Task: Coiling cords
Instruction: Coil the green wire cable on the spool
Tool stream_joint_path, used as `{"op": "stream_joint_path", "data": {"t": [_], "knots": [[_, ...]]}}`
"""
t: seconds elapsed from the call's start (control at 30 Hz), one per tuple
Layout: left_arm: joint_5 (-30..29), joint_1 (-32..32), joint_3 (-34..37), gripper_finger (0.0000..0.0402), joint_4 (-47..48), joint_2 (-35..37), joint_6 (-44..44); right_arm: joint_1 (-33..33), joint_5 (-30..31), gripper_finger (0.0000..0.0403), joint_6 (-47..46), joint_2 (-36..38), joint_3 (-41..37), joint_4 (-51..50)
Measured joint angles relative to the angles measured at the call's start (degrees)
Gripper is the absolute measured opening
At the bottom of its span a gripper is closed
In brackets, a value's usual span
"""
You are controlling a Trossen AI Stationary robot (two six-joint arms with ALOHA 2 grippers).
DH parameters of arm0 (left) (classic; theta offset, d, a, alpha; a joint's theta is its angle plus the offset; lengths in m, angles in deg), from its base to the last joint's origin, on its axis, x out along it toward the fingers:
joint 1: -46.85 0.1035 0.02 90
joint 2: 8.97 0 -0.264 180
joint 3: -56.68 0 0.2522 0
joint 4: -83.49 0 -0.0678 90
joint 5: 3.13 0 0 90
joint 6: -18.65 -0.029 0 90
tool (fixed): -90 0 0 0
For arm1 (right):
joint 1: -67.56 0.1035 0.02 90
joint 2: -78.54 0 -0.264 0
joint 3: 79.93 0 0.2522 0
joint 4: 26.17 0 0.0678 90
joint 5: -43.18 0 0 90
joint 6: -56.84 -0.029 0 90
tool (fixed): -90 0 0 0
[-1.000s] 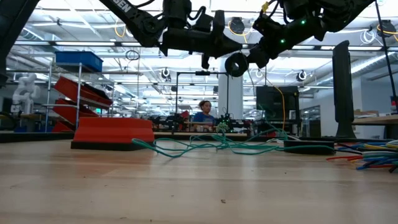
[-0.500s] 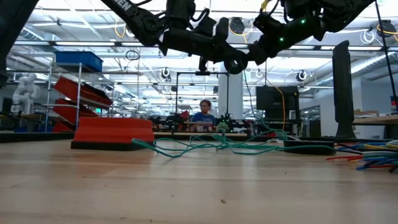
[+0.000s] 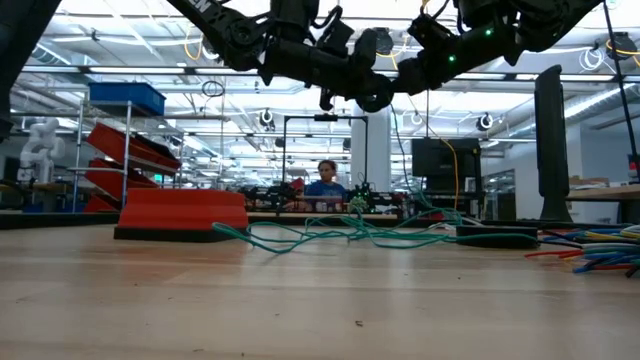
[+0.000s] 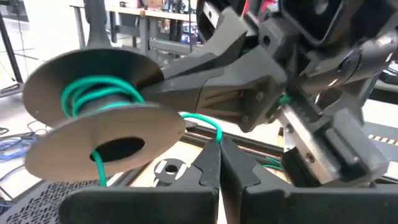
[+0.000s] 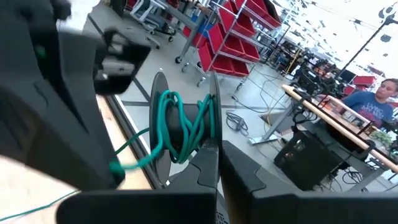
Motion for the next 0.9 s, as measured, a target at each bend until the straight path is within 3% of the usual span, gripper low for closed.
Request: {"op": "stream_joint_path", "data": {"t": [0.27,0.53,0.7,0.9], "knots": [[-1.66,-0.25,-0.02,0.0002,-0.68,-3.94,0.52,0.02,-3.07,0.0000,-2.63,0.00,-0.08,0.98],[-3.16,0.17,0.01,0.0042,0.36,-4.41,-4.00,-0.04,-3.42,0.0000,-3.20,0.02,-0.09,1.25],[-1.37,1.76,0.30,0.0067,0.56,-4.43,-4.49,-0.20,-5.76,0.0000,-4.41,0.02,-0.07,1.60],[3.41,3.49,2.94,0.0069,-3.37,-4.43,-5.49,-0.20,-5.96,0.0000,-4.43,0.02,-0.04,1.68]]}}
